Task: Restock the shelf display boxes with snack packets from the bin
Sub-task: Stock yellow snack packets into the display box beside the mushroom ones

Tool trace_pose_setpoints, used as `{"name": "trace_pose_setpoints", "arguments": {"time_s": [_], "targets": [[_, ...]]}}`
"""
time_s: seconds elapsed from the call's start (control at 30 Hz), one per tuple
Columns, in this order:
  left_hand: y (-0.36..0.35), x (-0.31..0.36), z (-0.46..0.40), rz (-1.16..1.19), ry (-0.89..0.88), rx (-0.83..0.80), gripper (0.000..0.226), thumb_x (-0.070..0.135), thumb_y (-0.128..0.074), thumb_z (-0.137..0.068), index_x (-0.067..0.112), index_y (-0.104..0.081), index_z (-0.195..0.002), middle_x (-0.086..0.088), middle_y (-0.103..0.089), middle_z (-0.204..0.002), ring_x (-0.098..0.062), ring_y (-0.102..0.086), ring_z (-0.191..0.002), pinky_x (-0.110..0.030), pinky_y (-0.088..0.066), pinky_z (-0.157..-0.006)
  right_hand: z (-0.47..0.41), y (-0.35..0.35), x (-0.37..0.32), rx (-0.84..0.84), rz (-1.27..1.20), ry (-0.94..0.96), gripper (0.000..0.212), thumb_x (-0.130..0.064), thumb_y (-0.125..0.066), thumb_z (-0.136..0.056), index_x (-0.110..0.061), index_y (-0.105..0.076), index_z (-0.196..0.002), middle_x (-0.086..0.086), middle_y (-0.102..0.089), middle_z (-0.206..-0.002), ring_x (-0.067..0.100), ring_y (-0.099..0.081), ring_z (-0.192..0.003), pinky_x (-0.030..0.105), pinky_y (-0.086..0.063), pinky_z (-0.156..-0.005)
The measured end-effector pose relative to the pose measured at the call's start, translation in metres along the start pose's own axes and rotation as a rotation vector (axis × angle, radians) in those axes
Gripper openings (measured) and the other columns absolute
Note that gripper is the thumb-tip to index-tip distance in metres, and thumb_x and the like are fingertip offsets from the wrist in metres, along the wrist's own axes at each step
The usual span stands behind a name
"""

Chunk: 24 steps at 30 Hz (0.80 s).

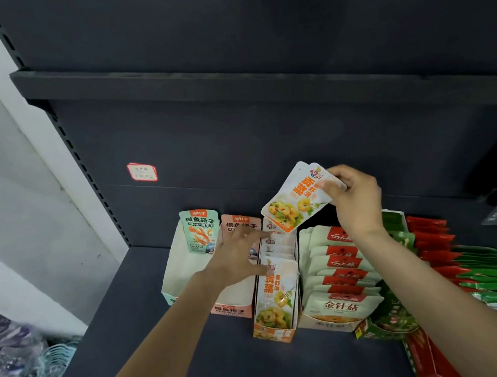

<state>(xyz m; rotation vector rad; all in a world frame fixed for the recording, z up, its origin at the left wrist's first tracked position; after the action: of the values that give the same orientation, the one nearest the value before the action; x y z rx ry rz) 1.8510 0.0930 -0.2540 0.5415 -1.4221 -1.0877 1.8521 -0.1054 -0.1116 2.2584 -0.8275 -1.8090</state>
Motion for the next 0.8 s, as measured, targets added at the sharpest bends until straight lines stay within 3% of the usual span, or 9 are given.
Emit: {"name": "trace_pose_setpoints", "arguments": {"time_s": [0.1,0.17,0.33,0.47,0.63,0.8], "targets": [[-0.001,0.001,-0.003,-0.033,-0.005,0.01,0.075,0.044,-0.072,-0.076,0.032,-0.035,-0.14,0.0,-0.031,-0.145,-0.023,-0.034,-0.132,-0.042,-0.033,-0.109,0.004,-0.007,-0.008,-0.068,0.132,0.082,0.008,-0.013,-0.061,-0.09,-0.018,-0.066,-0.087,-0.008,-0.066,-0.081,0.002,-0.06,-0.076,0.008,-0.042,-0.064],[-0.003,0.0,-0.003,-0.029,-0.007,0.005,0.074,0.044,-0.072,-0.077,0.032,-0.035,-0.139,0.001,-0.032,-0.146,-0.023,-0.036,-0.131,-0.044,-0.033,-0.109,0.007,-0.006,-0.008,-0.078,0.179,0.11,0.007,-0.013,-0.06,-0.091,-0.015,-0.067,-0.09,-0.008,-0.064,-0.081,-0.002,-0.058,-0.072,0.004,-0.041,-0.061],[-0.002,0.004,-0.003,-0.036,-0.028,0.003,0.076,0.042,-0.072,-0.078,0.037,-0.031,-0.141,0.003,-0.032,-0.148,-0.022,-0.038,-0.131,-0.045,-0.033,-0.108,0.007,0.01,-0.01,0.025,0.194,0.133,0.008,-0.012,-0.06,-0.091,-0.012,-0.068,-0.093,-0.008,-0.063,-0.08,0.008,-0.06,-0.076,0.017,-0.042,-0.069],[-0.001,0.011,-0.006,-0.195,-0.039,0.0,0.077,0.05,-0.067,-0.079,0.034,-0.026,-0.142,0.005,-0.029,-0.15,-0.019,-0.033,-0.135,-0.045,-0.026,-0.11,0.003,0.011,-0.008,0.014,0.235,0.124,0.009,-0.013,-0.059,-0.092,-0.011,-0.067,-0.095,-0.008,-0.064,-0.086,0.008,-0.059,-0.082,0.006,-0.039,-0.068],[0.002,0.016,-0.01,-0.244,-0.038,-0.006,0.078,0.05,-0.068,-0.078,0.031,-0.025,-0.141,0.006,-0.029,-0.149,-0.018,-0.031,-0.136,-0.046,-0.023,-0.11,0.006,0.019,-0.007,0.085,0.255,0.126,0.01,-0.012,-0.058,-0.092,-0.009,-0.066,-0.097,-0.005,-0.063,-0.084,0.011,-0.059,-0.08,0.028,-0.045,-0.074],[0.004,0.019,-0.013,-0.266,-0.039,0.018,0.077,0.05,-0.069,-0.076,0.03,-0.028,-0.138,0.005,-0.032,-0.145,-0.017,-0.033,-0.133,-0.046,-0.026,-0.108,0.005,0.025,0.0,0.113,0.233,0.094,0.011,-0.012,-0.058,-0.092,-0.009,-0.066,-0.099,0.001,-0.068,-0.092,0.013,-0.062,-0.084,0.025,-0.046,-0.071]]}}
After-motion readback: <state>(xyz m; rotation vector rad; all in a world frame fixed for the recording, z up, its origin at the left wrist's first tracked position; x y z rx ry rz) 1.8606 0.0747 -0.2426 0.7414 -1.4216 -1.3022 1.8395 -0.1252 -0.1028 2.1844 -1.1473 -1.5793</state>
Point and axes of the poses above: each hand's wrist, its own z-axis away from the middle knuckle, its own y-axis out of the back of the hand, x = y × z, the point moved 10 cm from there along -z, towards the middle knuckle
